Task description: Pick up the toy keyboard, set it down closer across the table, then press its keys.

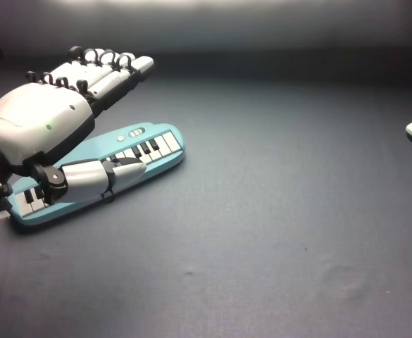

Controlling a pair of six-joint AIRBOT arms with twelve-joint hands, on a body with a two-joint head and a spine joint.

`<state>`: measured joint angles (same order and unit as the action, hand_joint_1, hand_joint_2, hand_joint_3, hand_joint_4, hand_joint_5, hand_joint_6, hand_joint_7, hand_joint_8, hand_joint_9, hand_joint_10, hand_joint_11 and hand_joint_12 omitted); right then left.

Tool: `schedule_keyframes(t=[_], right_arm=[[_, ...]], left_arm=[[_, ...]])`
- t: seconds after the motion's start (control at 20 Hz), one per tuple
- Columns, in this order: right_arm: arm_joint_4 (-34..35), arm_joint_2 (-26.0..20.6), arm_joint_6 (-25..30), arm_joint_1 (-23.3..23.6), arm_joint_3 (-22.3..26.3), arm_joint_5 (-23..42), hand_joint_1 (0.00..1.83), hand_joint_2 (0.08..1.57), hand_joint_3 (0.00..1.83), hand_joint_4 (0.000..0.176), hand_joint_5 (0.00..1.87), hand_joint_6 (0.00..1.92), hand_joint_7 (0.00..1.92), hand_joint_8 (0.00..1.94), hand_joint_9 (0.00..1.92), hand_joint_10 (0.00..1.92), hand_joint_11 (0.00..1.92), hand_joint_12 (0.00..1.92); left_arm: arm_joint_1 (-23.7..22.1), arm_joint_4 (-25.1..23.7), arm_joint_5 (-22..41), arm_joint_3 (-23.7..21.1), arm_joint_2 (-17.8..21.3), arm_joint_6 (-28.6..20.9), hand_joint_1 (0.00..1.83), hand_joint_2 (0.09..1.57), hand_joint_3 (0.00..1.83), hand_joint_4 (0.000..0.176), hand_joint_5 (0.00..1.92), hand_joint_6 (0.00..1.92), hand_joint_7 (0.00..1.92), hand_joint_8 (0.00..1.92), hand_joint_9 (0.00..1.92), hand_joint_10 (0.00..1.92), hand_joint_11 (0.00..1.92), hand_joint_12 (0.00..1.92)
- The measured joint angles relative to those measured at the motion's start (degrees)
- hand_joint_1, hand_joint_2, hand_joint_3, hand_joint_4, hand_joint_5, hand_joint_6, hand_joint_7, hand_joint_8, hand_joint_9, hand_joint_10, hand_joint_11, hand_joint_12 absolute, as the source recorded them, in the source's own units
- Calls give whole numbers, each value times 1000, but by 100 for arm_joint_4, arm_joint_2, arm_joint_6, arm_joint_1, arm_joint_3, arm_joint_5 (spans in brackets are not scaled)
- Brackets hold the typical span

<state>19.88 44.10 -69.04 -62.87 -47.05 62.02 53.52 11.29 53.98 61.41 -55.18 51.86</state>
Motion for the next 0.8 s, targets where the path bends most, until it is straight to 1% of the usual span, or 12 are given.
schedule_keyframes(t=[0.1,0.15,0.2,0.25,0.3,0.35,0.4,0.5,0.55,0.65,0.75,0.8], right_arm=[[0,9,0,0,0,-9,255,1254,12,6,0,0,0,0,0,0,0,0],[0,9,0,0,0,-17,258,1259,14,8,0,0,0,0,0,0,0,0],[2,9,0,0,0,-17,264,1258,11,13,0,0,0,0,0,0,0,0],[4,9,0,0,0,-17,266,1262,12,5,0,0,0,0,0,0,0,0],[0,9,0,0,0,-17,243,1269,12,0,0,0,0,0,0,0,0,0],[0,15,0,0,0,-17,248,1269,9,6,0,0,0,0,0,0,0,0],[7,20,0,0,0,-22,260,1267,6,5,0,0,0,0,0,0,0,0],[13,20,0,0,0,-20,269,1263,3,3,0,0,0,0,0,0,0,0],[33,20,0,0,0,-20,260,1261,1,14,0,0,0,0,0,0,0,0],[61,22,0,0,0,-24,254,1268,4,17,0,0,0,0,0,0,0,0],[70,33,0,0,0,-24,274,1267,2,21,0,0,0,0,0,0,0,0],[66,33,0,0,0,-42,262,1268,2,24,0,0,0,0,0,0,0,0]], left_arm=[[4,-15,2,0,0,-2,520,1171,17,15,0,0,0,0,0,0,0,0],[22,-15,4,0,0,-2,522,1167,13,27,0,0,0,0,0,0,0,0],[22,-11,-9,0,0,-2,512,1164,10,31,0,0,0,0,0,0,0,0],[24,57,-2,0,0,11,504,1150,3,31,0,0,0,0,0,0,0,0],[24,114,2,0,0,48,521,1136,0,21,0,0,0,0,0,0,0,0],[31,247,-7,0,0,114,538,1128,0,23,0,0,0,0,0,0,0,0],[28,420,-70,22,0,234,580,1112,0,17,0,0,0,0,0,0,0,0],[4,664,-308,203,-46,361,641,1086,0,20,0,0,0,0,0,0,0,0],[-55,920,-549,304,-92,466,653,1073,0,35,0,0,0,0,0,0,0,0],[-120,1207,-1003,490,-157,831,658,1044,0,36,0,0,0,0,0,0,0,0],[-125,1432,-1379,673,-308,914,640,1002,0,90,0,0,0,0,0,0,0,0],[-127,1552,-1585,772,-389,1014,638,986,0,95,0,0,0,0,0,0,0,0]])
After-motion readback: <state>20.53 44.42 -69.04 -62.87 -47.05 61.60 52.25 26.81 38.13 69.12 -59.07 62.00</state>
